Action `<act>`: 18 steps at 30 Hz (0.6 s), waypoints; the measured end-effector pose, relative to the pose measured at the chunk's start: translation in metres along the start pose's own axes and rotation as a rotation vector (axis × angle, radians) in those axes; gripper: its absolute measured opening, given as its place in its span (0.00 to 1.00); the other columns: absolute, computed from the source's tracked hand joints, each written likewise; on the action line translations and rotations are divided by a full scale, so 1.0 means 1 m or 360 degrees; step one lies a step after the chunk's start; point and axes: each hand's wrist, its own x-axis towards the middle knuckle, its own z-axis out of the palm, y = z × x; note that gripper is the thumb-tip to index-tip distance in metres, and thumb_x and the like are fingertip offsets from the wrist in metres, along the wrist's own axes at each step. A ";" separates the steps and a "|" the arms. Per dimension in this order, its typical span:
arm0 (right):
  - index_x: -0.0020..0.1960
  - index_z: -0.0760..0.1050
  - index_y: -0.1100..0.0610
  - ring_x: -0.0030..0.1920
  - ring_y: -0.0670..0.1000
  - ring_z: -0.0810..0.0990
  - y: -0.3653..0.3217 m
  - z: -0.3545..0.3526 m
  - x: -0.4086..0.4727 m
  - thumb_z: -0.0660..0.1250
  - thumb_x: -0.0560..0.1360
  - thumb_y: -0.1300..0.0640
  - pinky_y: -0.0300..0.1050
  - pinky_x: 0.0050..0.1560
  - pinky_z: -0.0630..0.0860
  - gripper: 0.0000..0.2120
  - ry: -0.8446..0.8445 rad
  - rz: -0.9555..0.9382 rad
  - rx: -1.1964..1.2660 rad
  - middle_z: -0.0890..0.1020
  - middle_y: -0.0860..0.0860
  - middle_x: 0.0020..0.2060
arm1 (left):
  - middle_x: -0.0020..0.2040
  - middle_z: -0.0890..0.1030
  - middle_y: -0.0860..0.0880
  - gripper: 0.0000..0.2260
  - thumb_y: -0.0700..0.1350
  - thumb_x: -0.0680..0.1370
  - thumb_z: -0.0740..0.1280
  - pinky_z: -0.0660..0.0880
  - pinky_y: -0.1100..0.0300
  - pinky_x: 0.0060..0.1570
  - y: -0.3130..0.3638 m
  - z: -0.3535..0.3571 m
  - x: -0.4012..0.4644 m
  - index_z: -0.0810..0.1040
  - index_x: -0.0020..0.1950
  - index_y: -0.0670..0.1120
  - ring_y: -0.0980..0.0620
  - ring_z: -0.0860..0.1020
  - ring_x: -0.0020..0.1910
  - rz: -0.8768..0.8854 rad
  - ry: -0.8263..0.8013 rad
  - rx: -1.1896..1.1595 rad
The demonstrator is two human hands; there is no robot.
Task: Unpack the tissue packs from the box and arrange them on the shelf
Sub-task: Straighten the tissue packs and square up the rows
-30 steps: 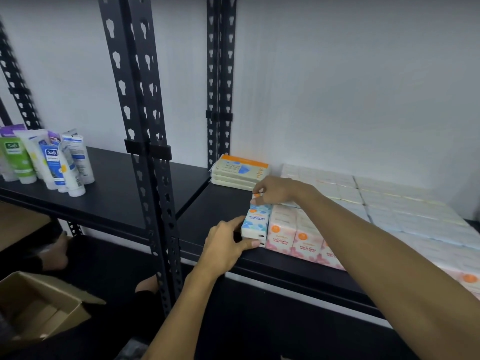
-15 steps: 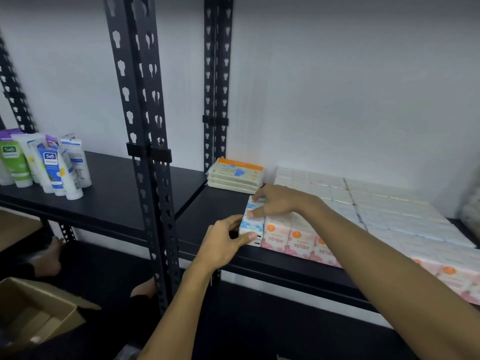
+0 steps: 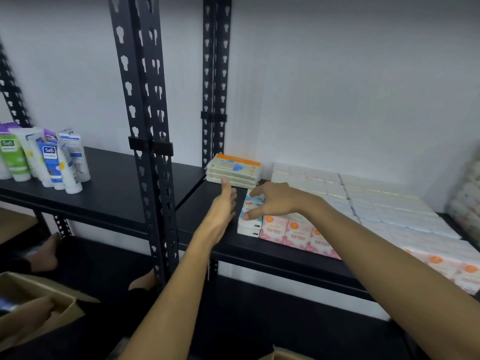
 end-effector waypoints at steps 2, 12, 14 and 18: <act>0.74 0.69 0.52 0.69 0.55 0.71 -0.003 0.007 0.002 0.70 0.68 0.28 0.54 0.70 0.60 0.42 0.0004 -0.0018 -0.0119 0.75 0.51 0.69 | 0.77 0.69 0.43 0.39 0.69 0.81 0.46 0.65 0.49 0.75 -0.001 0.011 0.007 0.63 0.79 0.40 0.47 0.69 0.75 -0.0078 -0.0038 -0.0116; 0.67 0.73 0.52 0.63 0.53 0.71 -0.005 0.021 0.008 0.73 0.67 0.33 0.55 0.68 0.58 0.36 0.0123 -0.0025 -0.0226 0.78 0.50 0.58 | 0.61 0.83 0.45 0.38 0.71 0.79 0.42 0.76 0.55 0.64 -0.008 0.005 0.021 0.73 0.70 0.45 0.49 0.82 0.61 -0.0182 -0.0277 -0.0272; 0.67 0.73 0.52 0.62 0.53 0.71 -0.005 0.021 0.009 0.73 0.67 0.33 0.55 0.68 0.58 0.36 0.0129 -0.0031 -0.0227 0.78 0.50 0.58 | 0.63 0.82 0.44 0.41 0.72 0.79 0.43 0.74 0.52 0.68 -0.012 0.005 0.023 0.71 0.74 0.44 0.49 0.81 0.62 -0.0169 -0.0312 -0.0280; 0.67 0.73 0.51 0.62 0.53 0.72 -0.003 0.020 0.009 0.72 0.66 0.32 0.55 0.67 0.59 0.36 0.0141 -0.0034 -0.0211 0.79 0.50 0.58 | 0.62 0.83 0.45 0.38 0.72 0.79 0.43 0.74 0.53 0.68 -0.015 0.006 0.025 0.72 0.72 0.47 0.50 0.82 0.61 -0.0149 -0.0307 -0.0290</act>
